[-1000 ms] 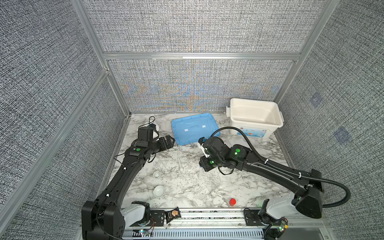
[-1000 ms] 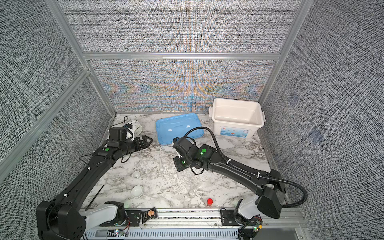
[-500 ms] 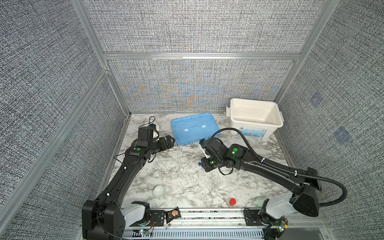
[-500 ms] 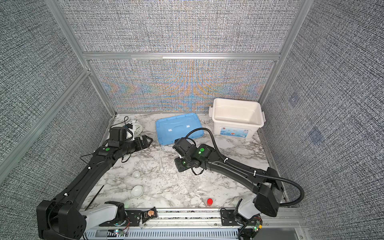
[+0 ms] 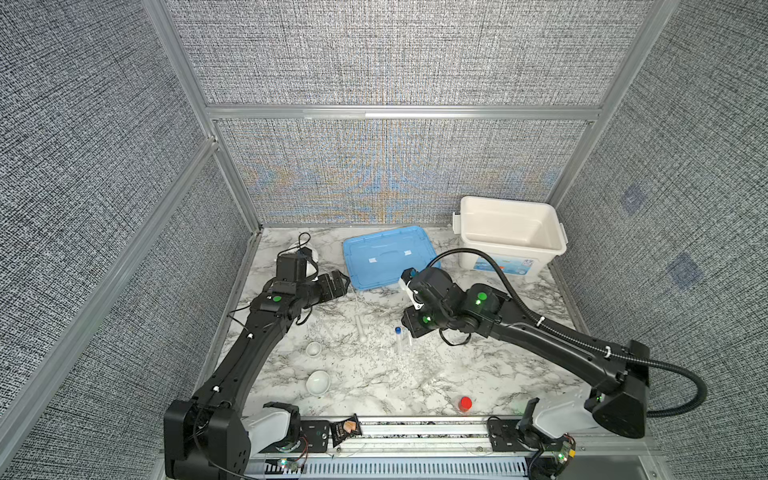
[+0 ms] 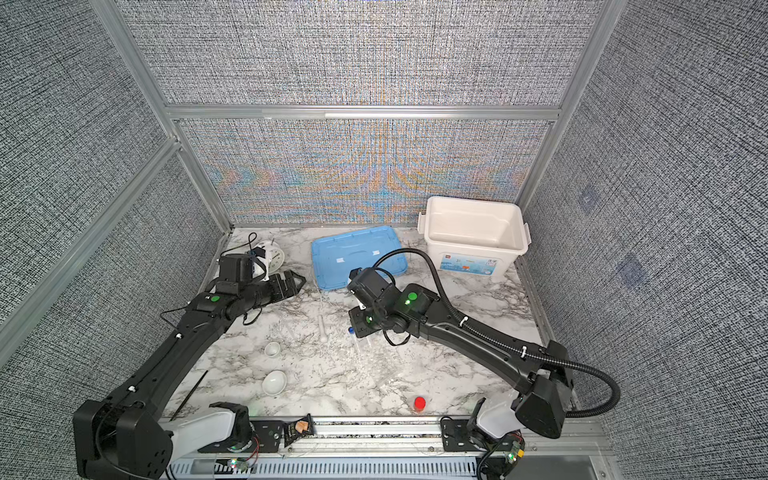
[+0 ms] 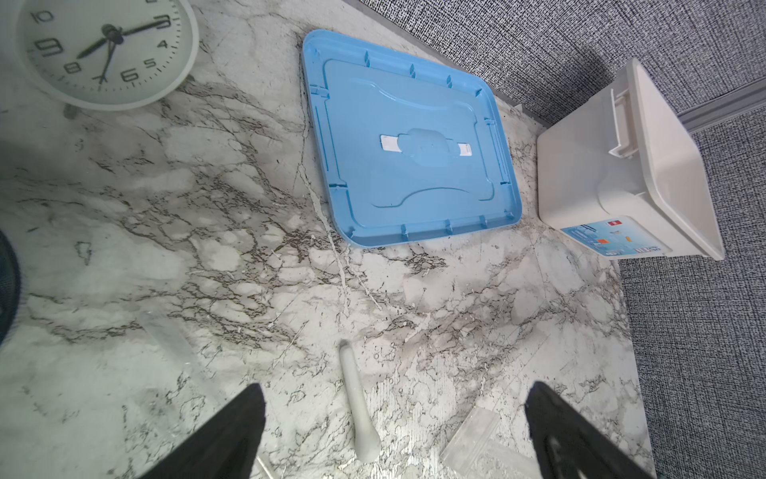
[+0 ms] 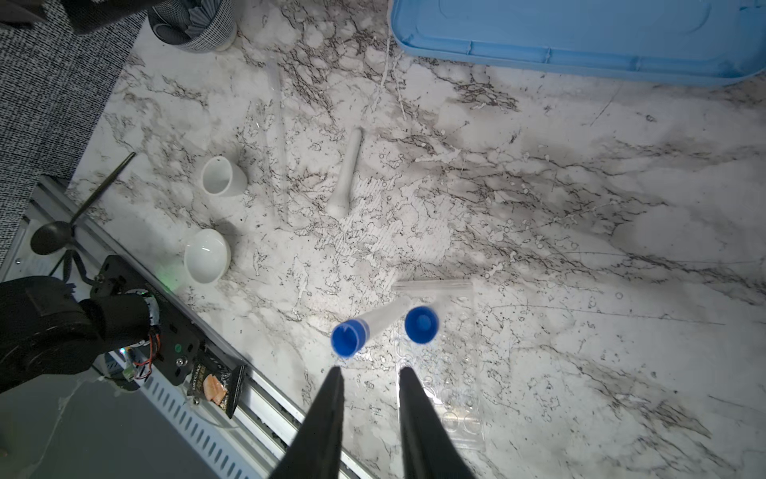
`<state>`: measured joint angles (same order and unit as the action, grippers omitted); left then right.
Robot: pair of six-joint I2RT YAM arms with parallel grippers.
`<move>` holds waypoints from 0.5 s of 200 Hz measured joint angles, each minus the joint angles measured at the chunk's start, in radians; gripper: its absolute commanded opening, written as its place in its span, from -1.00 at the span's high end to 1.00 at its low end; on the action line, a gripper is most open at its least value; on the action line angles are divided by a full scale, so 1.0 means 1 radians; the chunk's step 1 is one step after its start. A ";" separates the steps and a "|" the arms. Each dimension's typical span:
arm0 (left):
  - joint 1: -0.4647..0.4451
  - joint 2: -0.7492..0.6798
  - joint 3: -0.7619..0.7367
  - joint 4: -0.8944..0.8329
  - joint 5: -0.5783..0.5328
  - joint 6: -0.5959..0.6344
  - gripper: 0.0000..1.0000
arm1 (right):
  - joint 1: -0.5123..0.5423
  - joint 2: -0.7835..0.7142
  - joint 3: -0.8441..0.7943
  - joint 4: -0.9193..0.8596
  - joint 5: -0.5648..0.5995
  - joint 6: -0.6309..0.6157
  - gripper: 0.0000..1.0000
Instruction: Organize the chemistry lab equipment
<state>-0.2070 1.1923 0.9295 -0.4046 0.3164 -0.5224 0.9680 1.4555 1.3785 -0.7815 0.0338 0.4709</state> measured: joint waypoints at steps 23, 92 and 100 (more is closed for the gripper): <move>0.000 0.005 0.000 0.000 0.000 0.000 -0.97 | 0.000 0.014 0.003 0.009 -0.017 0.000 0.39; 0.000 0.005 0.000 0.000 0.000 0.002 -0.98 | 0.001 0.082 0.019 0.009 -0.038 0.002 0.40; 0.000 0.005 0.000 0.000 0.000 0.002 -0.97 | 0.001 0.086 0.021 0.007 -0.036 0.004 0.40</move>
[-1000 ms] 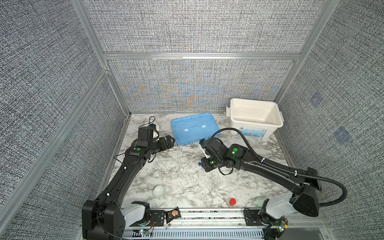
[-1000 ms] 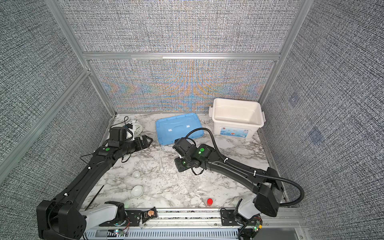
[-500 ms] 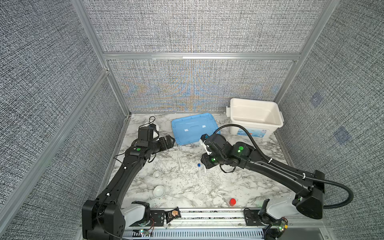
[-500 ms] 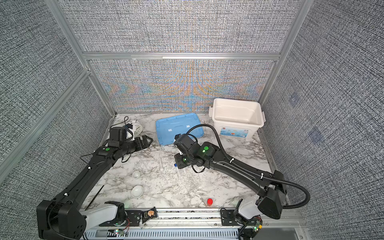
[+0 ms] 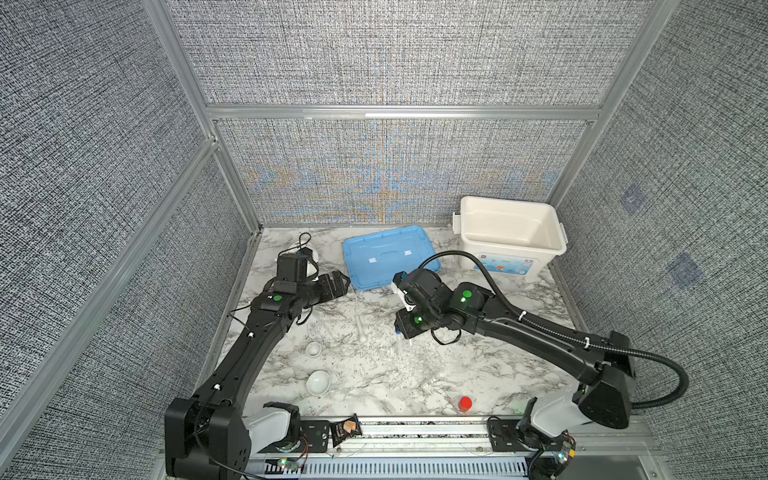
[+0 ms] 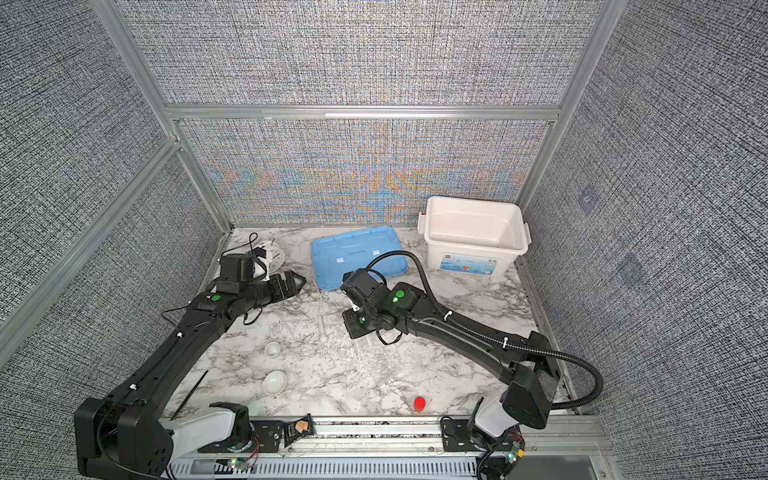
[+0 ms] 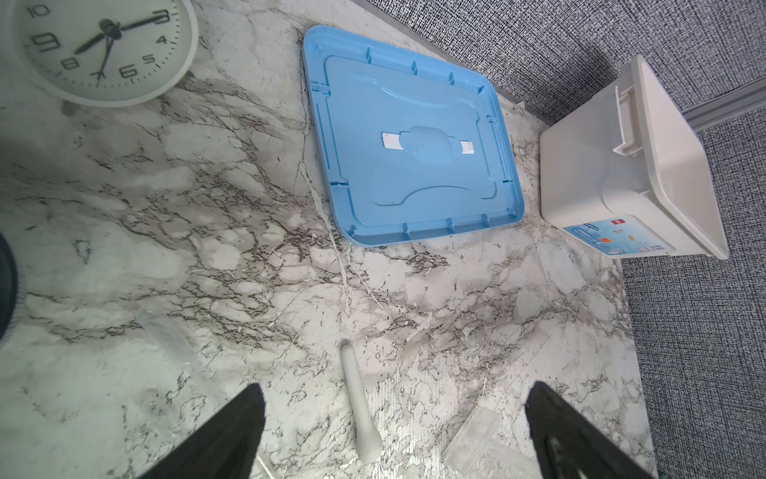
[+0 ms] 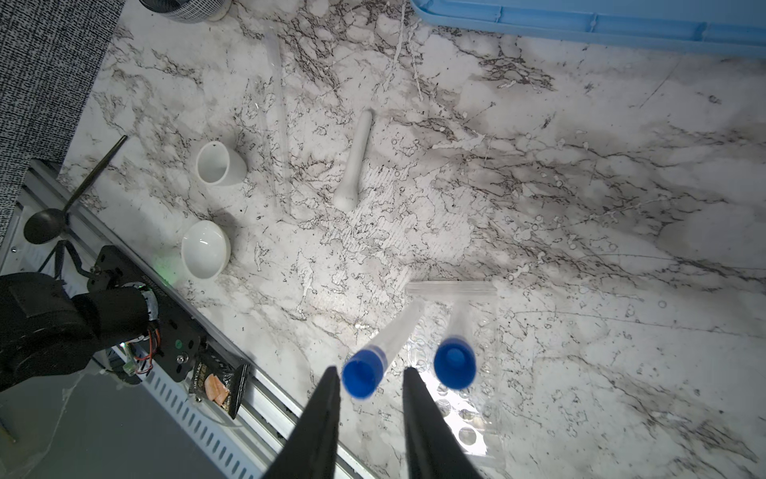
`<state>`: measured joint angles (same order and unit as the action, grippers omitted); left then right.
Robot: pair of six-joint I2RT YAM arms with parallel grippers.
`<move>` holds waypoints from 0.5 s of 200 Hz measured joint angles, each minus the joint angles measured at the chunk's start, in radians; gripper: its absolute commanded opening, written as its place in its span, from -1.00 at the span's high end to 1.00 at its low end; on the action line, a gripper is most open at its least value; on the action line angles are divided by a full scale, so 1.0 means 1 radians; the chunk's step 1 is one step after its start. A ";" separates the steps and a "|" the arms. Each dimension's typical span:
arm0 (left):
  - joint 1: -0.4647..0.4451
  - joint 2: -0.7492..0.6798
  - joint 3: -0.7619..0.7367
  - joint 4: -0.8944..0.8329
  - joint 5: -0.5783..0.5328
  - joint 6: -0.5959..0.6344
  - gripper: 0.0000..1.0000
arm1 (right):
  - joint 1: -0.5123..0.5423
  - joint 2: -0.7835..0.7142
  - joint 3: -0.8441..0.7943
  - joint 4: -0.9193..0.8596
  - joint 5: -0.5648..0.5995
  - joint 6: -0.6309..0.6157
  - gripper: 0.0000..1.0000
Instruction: Organize the chemistry lab equipment
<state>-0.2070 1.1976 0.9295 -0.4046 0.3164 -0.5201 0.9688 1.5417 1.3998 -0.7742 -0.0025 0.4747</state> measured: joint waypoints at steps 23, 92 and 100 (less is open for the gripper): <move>0.000 0.001 0.000 0.000 0.000 0.000 -0.98 | 0.000 0.008 0.003 -0.009 0.022 0.001 0.41; 0.000 0.012 -0.002 0.009 0.001 0.005 -0.98 | -0.001 -0.026 -0.015 -0.032 0.046 0.018 0.41; 0.000 0.013 -0.003 0.010 0.002 0.005 -0.98 | -0.001 -0.033 -0.015 -0.032 0.046 0.020 0.40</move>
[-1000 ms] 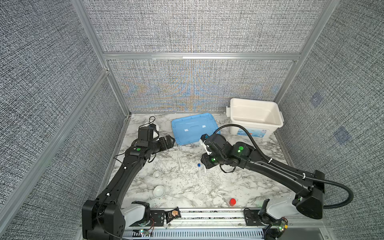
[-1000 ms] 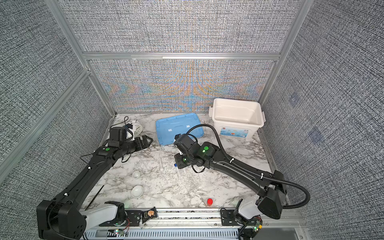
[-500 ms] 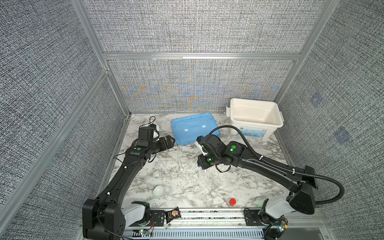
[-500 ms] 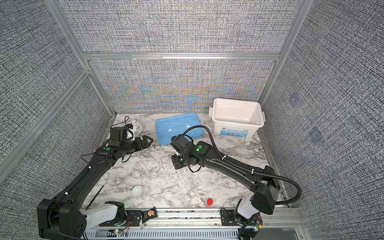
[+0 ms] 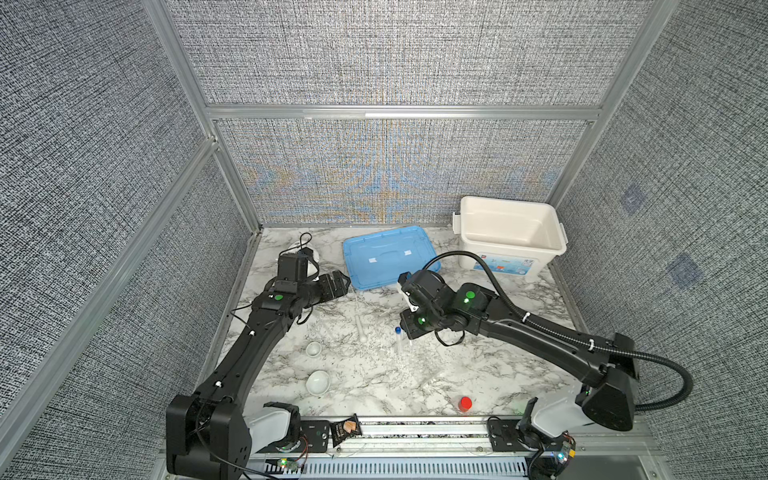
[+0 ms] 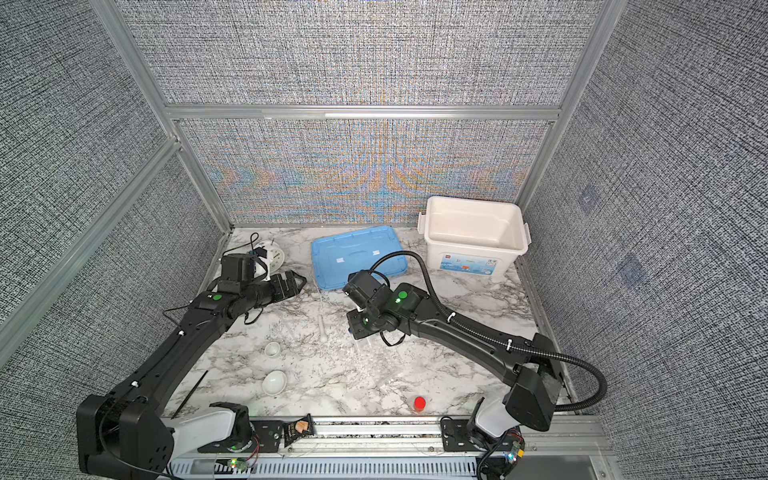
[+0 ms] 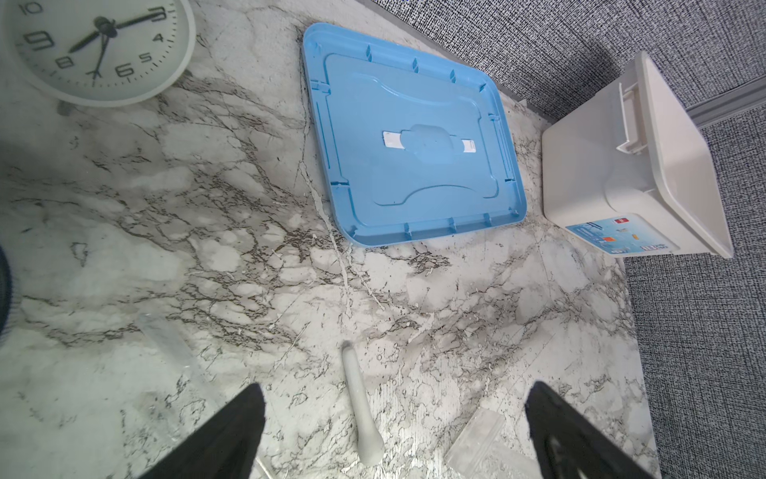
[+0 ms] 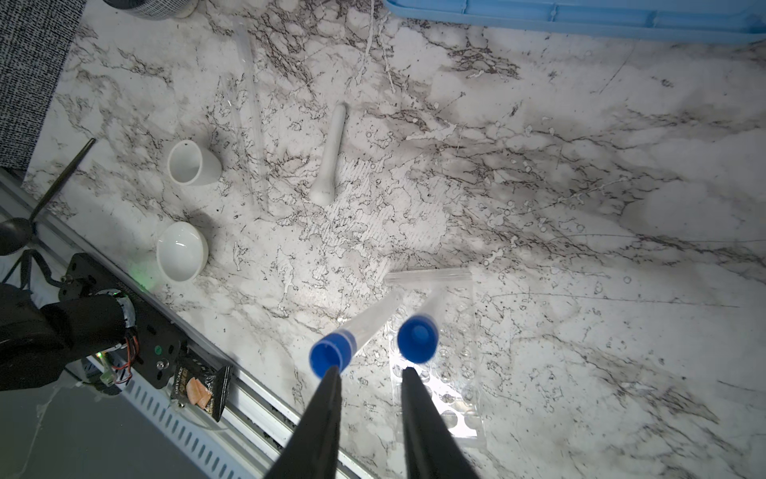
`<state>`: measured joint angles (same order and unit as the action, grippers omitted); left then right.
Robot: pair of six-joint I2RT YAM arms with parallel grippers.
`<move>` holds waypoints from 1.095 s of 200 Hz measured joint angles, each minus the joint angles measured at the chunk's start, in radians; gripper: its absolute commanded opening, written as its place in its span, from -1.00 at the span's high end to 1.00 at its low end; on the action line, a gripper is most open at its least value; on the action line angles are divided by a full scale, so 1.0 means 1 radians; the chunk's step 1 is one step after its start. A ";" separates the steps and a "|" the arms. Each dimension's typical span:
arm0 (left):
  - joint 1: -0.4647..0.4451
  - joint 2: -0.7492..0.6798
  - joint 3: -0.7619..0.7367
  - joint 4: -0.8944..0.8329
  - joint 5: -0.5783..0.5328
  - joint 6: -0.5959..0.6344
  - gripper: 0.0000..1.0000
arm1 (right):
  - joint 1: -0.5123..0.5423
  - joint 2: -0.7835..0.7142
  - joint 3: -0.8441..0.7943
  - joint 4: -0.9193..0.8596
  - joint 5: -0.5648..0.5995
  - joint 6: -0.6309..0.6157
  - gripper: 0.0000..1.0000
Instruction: Organize the chemistry lab equipment
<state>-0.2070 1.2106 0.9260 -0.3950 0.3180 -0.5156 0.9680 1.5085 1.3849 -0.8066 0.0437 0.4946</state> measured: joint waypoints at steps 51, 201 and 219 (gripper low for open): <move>0.000 0.000 -0.008 0.003 0.004 0.000 -0.98 | 0.000 -0.007 0.000 0.041 -0.027 -0.005 0.35; 0.000 -0.008 -0.014 0.003 0.002 0.011 -0.98 | -0.002 0.020 -0.029 0.039 -0.028 -0.037 0.47; 0.000 -0.008 -0.014 0.004 0.002 0.011 -0.98 | -0.002 0.018 -0.033 0.037 -0.023 -0.037 0.48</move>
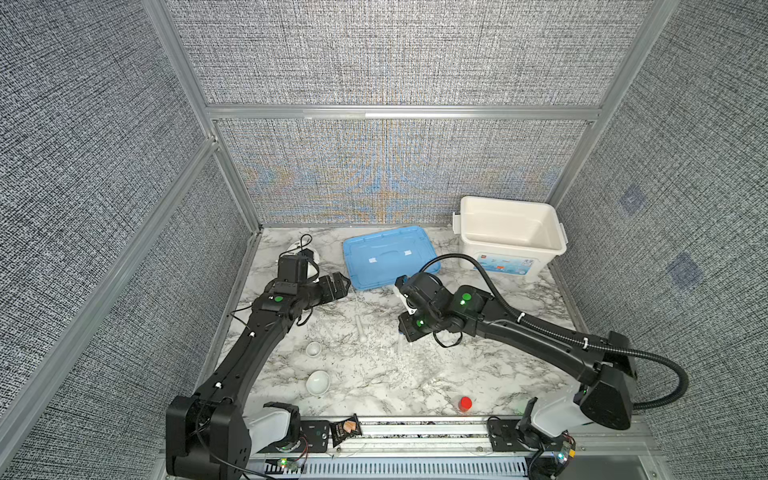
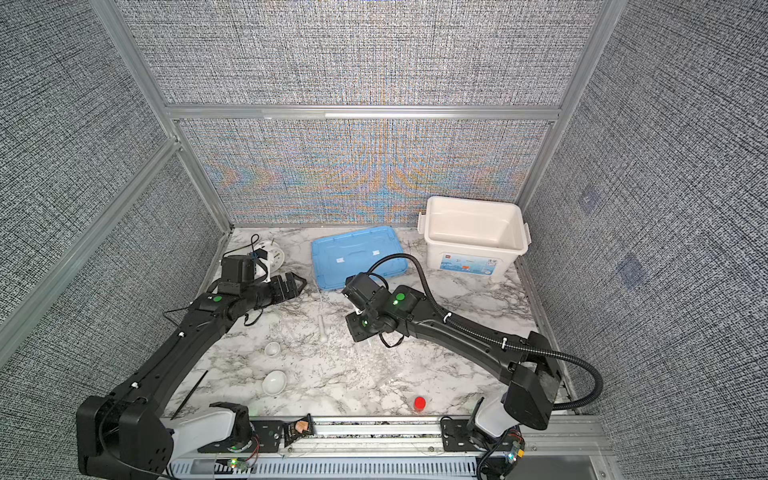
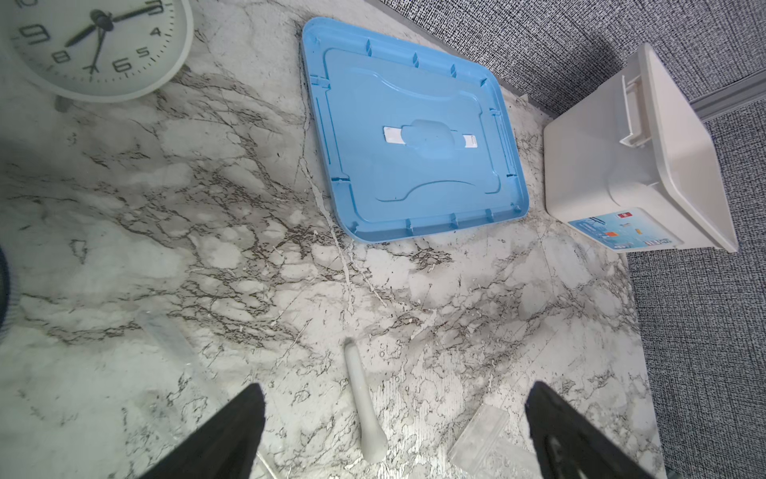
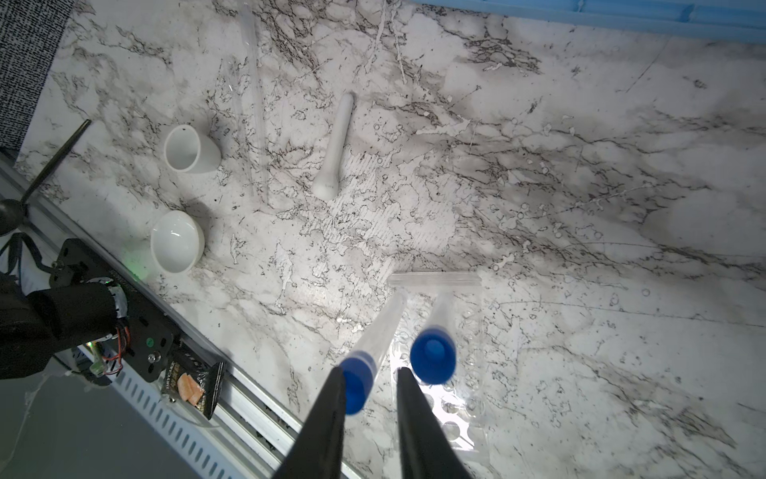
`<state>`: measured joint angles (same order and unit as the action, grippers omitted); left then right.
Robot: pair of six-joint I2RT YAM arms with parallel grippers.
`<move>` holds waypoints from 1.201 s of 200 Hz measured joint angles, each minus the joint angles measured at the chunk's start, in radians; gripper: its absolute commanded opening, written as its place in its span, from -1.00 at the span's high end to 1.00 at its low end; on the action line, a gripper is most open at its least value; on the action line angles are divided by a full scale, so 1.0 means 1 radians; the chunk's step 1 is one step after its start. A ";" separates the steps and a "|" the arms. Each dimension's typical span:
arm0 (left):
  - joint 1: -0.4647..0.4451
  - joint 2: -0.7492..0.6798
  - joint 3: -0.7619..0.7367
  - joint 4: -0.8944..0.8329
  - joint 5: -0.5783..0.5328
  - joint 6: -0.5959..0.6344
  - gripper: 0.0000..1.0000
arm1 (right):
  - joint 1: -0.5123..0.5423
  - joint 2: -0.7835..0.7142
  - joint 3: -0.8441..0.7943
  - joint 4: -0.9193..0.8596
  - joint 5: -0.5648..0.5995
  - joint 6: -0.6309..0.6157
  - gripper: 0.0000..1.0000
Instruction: Organize the chemistry lab equipment
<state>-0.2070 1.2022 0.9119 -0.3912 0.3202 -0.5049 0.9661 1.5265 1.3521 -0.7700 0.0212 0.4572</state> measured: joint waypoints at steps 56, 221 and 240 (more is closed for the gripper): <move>0.000 0.000 0.000 0.000 0.000 0.000 -0.98 | -0.003 -0.009 0.000 -0.012 0.030 0.000 0.47; 0.000 0.002 0.000 0.000 0.000 0.000 -0.98 | -0.003 -0.029 0.005 -0.041 0.052 0.001 0.45; 0.000 0.002 0.000 0.000 0.000 0.000 -0.97 | -0.003 -0.039 0.001 -0.042 0.052 0.004 0.43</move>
<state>-0.2070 1.2037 0.9123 -0.3916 0.3206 -0.5053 0.9627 1.4872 1.3529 -0.8116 0.0731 0.4610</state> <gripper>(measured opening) 0.988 0.280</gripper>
